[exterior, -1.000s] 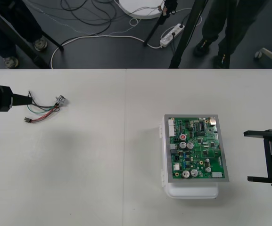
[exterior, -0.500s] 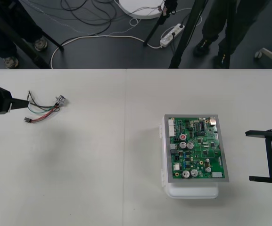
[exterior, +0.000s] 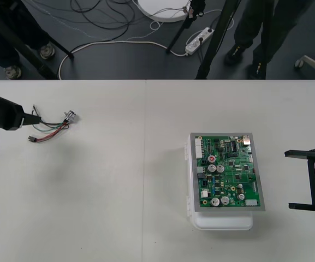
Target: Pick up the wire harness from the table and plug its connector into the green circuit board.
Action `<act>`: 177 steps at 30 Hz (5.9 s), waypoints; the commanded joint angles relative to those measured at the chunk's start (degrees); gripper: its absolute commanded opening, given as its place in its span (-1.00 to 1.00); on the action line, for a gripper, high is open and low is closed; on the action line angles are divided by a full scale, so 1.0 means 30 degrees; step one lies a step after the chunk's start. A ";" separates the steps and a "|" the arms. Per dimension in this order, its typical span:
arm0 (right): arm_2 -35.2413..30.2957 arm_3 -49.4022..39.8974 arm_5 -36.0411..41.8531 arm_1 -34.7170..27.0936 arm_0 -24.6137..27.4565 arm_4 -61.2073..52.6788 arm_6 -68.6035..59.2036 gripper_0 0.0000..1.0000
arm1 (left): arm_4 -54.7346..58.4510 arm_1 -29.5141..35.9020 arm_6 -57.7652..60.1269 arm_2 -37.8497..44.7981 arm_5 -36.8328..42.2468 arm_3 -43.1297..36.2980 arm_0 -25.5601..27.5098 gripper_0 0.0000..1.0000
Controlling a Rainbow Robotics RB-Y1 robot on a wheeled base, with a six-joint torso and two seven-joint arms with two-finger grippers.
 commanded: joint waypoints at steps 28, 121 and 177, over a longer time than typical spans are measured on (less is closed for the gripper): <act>0.0127 0.0109 -0.0341 -0.0321 -0.0503 -0.0282 -0.0449 1.00 | -0.0250 -0.5361 -0.9336 0.0116 0.0831 0.5531 -0.2795 1.00; 0.0098 -0.0389 -0.0371 -0.0233 -0.0474 -0.0195 -0.0595 1.00 | -0.1452 -0.9814 -1.0332 -0.4015 0.4991 1.1361 -0.5724 1.00; 0.0127 -0.0536 -0.0634 -0.0233 -0.0474 -0.0165 -0.0595 1.00 | 0.5287 -0.5273 -0.9306 -0.4689 0.2032 1.0072 -0.5724 -1.00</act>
